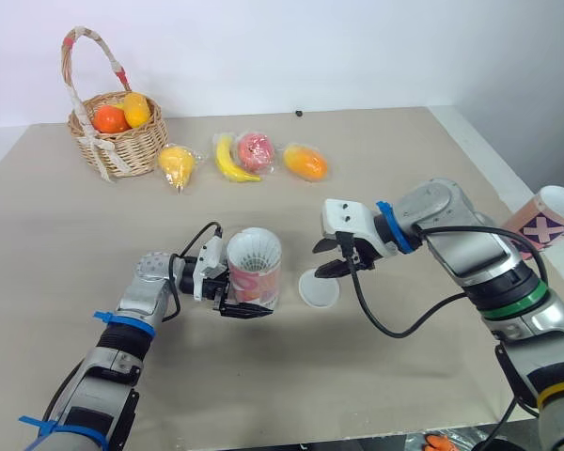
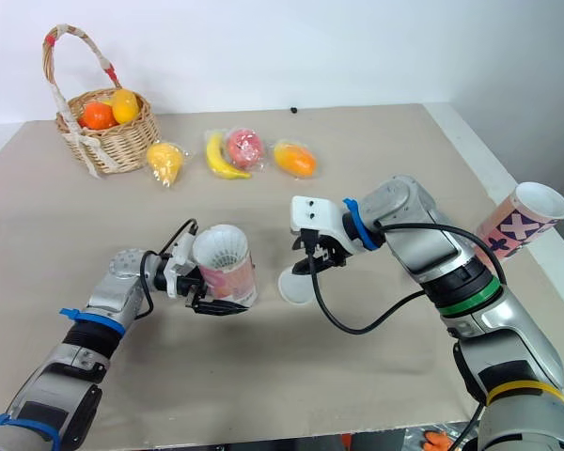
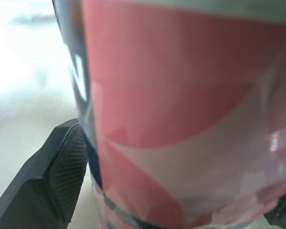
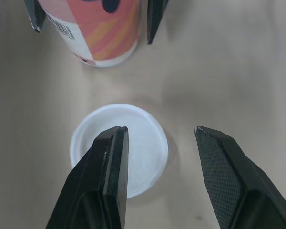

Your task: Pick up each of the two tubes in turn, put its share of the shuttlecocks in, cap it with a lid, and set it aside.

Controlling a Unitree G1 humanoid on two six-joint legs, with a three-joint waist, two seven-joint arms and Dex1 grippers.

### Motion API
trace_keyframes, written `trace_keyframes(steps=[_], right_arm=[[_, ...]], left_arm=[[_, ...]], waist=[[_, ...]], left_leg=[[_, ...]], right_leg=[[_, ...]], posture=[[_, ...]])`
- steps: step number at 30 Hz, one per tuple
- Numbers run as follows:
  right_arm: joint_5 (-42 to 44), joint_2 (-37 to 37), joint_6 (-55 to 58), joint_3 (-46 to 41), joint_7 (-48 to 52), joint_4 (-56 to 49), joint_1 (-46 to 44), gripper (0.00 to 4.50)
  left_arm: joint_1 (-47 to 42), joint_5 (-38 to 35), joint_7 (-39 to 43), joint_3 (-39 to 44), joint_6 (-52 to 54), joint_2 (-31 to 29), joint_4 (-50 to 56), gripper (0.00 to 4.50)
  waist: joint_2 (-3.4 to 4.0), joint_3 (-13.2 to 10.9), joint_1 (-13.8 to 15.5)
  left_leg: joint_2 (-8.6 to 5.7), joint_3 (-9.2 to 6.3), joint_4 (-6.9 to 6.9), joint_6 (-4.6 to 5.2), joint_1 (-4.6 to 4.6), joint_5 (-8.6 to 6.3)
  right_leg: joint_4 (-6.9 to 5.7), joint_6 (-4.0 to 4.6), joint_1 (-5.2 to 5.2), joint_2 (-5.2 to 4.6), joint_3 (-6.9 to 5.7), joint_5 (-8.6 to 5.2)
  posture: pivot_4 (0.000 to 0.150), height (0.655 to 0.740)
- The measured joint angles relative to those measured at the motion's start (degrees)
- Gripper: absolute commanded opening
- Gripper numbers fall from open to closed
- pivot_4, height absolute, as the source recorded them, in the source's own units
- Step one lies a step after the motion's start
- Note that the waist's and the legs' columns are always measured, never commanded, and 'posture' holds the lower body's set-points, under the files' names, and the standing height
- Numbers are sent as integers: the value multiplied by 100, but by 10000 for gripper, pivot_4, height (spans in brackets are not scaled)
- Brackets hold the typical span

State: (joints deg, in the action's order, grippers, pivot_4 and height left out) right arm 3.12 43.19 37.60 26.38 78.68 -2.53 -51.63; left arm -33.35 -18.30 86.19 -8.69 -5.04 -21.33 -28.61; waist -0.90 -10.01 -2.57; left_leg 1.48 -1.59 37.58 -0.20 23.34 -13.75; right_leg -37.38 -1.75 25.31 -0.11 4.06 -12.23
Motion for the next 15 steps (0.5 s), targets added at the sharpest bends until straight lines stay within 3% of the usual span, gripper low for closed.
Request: trace_keyframes(steps=[13, 15], right_arm=[[-7, 0, -4, 0, 102, 49, 1, 24491], [-17, 0, -11, 5, 103, 49, 5, 26117]], left_arm=[[2, 94, -64, -38, -7, -35, -20, 45000], [2, 90, -25, -39, -1, -35, -22, 38514]], waist=[[0, 0, 0], [0, 0, 0]], left_leg=[[0, 0, 2, 0, -1, 0], [0, 0, 4, 0, -1, 0]], right_leg=[[-2, 1, -1, 0, 0, 2], [-4, 1, -1, 0, 0, 2]], posture=[[1500, 7298], [1500, 7298]])
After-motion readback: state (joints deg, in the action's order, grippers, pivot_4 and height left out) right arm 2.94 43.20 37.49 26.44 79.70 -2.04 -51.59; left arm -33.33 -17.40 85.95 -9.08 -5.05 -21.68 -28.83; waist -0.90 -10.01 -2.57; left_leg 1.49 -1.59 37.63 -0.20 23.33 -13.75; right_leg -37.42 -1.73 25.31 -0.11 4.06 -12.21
